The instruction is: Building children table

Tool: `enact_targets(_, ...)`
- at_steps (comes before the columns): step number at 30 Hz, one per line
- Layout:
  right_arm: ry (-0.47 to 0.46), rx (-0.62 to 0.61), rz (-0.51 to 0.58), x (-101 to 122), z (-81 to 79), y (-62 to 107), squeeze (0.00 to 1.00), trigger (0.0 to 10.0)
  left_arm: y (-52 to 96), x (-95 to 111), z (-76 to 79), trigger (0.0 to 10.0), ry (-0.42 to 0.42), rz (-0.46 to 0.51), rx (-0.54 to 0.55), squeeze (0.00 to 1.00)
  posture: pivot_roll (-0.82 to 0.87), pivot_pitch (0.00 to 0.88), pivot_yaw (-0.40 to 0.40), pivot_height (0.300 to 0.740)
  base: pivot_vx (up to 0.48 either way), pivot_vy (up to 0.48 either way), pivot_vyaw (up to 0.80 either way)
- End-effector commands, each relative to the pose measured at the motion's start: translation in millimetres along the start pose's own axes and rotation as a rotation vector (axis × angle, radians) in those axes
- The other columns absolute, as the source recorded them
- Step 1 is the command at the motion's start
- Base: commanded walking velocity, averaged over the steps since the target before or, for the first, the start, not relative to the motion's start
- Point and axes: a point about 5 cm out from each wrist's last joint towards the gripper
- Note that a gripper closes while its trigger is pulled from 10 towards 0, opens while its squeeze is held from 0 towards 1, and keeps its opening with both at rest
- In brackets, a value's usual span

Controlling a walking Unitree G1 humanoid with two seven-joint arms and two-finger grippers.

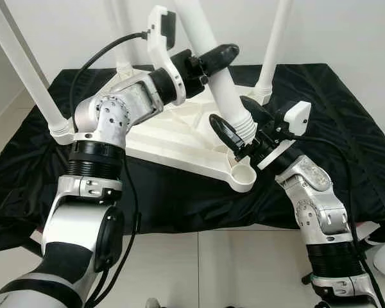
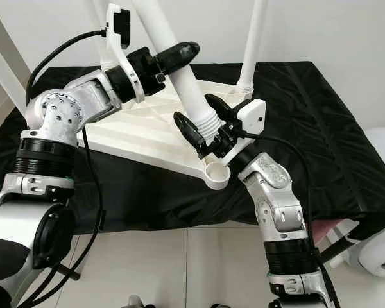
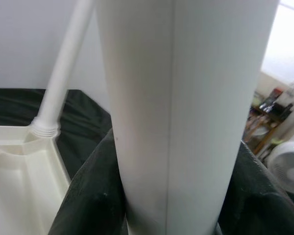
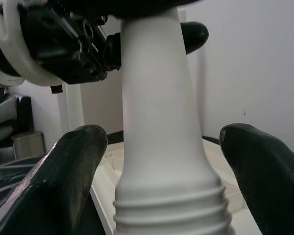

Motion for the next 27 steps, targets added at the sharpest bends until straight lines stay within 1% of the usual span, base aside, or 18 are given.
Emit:
enact_targets(1, -0.003, 0.013, -0.003, 3, -1.4, -2.5, 0.00, 10.0, 1.2, 1, 6.9, 10.0, -0.083, -0.006, -0.076, 0.00, -0.11, 0.050, 0.039, 0.740, 0.000, 0.000, 0.00)
enact_targets(2, -0.005, 0.003, -0.027, 4, 0.5, -3.8, 0.00, 10.0, 2.7, -2, 9.0, 10.0, -0.153, -0.032, -0.082, 0.00, -0.11, 0.050, 0.037, 0.740, 0.000, 0.000, 0.00)
enact_targets(3, -0.007, -0.004, -0.044, 4, 1.7, -4.3, 0.00, 10.0, 3.7, -3, 10.1, 10.0, -0.195, -0.047, -0.086, 0.00, -0.11, 0.048, 0.036, 0.740, 0.000, 0.000, 0.00)
enact_targets(4, -0.007, -0.004, -0.044, 4, 1.7, -4.3, 0.00, 10.0, 3.7, -3, 10.1, 10.0, -0.195, -0.047, -0.086, 0.00, -0.11, 0.048, 0.036, 0.740, 0.000, 0.000, 0.00)
enact_targets(5, -0.004, -0.018, -0.064, 4, 3.8, -4.4, 0.00, 10.0, 5.0, -4, 9.9, 10.0, -0.236, -0.058, -0.083, 0.00, -0.11, 0.047, 0.033, 0.740, 0.000, 0.000, 0.00)
enact_targets(6, -0.004, -0.018, -0.064, 4, 3.8, -4.4, 0.00, 10.0, 5.0, -4, 9.9, 10.0, -0.236, -0.058, -0.083, 0.00, -0.11, 0.047, 0.033, 0.740, 0.000, 0.000, 0.00)
enact_targets(9, 0.004, -0.047, -0.119, 4, 9.1, -3.5, 0.00, 10.0, 9.6, -8, 6.8, 10.0, -0.320, -0.100, -0.071, 0.00, -0.11, 0.044, 0.032, 0.740, 0.000, 0.000, 0.00)
enact_targets(10, 0.004, -0.047, -0.119, 4, 9.1, -3.5, 0.00, 10.0, 9.6, -8, 6.8, 10.0, -0.320, -0.100, -0.071, 0.00, -0.11, 0.044, 0.032, 0.740, 0.000, 0.000, 0.00)
enact_targets(11, 0.002, -0.054, -0.154, 3, 10.7, -3.2, 0.00, 10.0, 10.6, -10, 6.5, 10.0, -0.331, -0.113, -0.072, 0.00, -0.11, 0.047, 0.033, 0.740, 0.000, 0.000, 0.00)
enact_targets(13, 0.002, -0.054, -0.154, 3, 10.7, -3.2, 0.00, 10.0, 10.6, -10, 6.5, 10.0, -0.331, -0.113, -0.072, 0.00, -0.11, 0.047, 0.033, 0.740, 0.000, 0.000, 0.00)
enact_targets(14, 0.007, -0.049, -0.184, 1, 11.0, -3.2, 0.00, 10.0, 10.0, -10, 9.1, 10.0, -0.337, -0.113, -0.080, 0.00, -0.10, 0.052, 0.031, 0.740, 0.000, 0.000, 0.00)
enact_targets(19, 0.009, -0.045, -0.218, -1, 11.1, -3.7, 0.00, 10.0, 8.6, -11, 14.1, 10.0, -0.362, -0.112, -0.096, 0.00, -0.11, 0.054, 0.030, 0.740, 0.000, 0.000, 0.00)
enact_targets(20, 0.013, -0.026, -0.243, -2, 10.2, -5.8, 0.00, 10.0, 7.0, -14, 18.5, 10.0, -0.379, -0.115, -0.110, 0.00, -0.11, 0.058, 0.028, 0.740, 0.000, 0.000, 0.00)
enact_targets(26, 0.011, -0.009, -0.254, -1, 8.6, -7.7, 0.00, 10.0, 5.8, -16, 20.9, 10.0, -0.387, -0.119, -0.118, 0.00, -0.11, 0.058, 0.028, 0.740, 0.000, 0.000, 0.00)
enact_targets(27, 0.004, 0.011, -0.260, 0, 6.7, -9.9, 0.00, 10.0, 5.0, -19, 21.5, 10.0, -0.410, -0.127, -0.121, 0.00, -0.10, 0.063, 0.022, 0.740, 0.000, 0.000, 0.00)
Point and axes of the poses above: a point about 5 cm out from each wrist's last joint towards the gripper, its own y axis pointing back from the gripper into the wrist, its own x axis along the axis of the wrist's last joint, z = x × y, and after that the axes turned 10 degrees about -y, right-handed
